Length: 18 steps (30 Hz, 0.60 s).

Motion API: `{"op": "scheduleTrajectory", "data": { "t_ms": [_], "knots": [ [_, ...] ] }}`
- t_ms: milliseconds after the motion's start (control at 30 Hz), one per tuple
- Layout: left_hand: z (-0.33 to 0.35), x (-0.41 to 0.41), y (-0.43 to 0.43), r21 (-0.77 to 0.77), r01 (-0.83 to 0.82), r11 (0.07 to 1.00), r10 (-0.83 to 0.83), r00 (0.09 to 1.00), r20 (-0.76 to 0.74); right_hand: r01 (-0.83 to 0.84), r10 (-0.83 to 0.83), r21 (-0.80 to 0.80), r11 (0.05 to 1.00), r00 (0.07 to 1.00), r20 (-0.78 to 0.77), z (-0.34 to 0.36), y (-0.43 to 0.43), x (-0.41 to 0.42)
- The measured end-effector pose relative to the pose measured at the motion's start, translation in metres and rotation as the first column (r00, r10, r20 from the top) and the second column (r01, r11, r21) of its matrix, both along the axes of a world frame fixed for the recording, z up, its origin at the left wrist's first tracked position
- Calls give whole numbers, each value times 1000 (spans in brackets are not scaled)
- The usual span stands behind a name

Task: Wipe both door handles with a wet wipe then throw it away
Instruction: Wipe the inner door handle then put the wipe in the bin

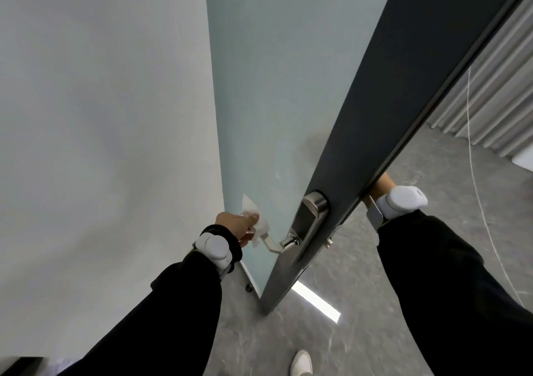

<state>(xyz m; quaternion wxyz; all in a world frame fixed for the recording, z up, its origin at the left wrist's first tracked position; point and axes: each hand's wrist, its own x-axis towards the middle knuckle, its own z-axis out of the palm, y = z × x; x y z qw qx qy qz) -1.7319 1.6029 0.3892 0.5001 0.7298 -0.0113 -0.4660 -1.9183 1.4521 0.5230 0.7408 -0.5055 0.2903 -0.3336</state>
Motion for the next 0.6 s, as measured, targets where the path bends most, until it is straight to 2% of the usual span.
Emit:
{"op": "scheduleTrajectory", "data": {
  "t_ms": [300, 600],
  "knots": [
    [9, -19, -1, 41, -24, 999, 22, 999, 40, -133, 132, 26, 991, 991, 34, -1, -12, 3],
    [3, -38, -1, 52, -114, 992, 110, 991, 81, -22, 28, 62, 998, 995, -98, -8, -26, 12]
  ]
}}
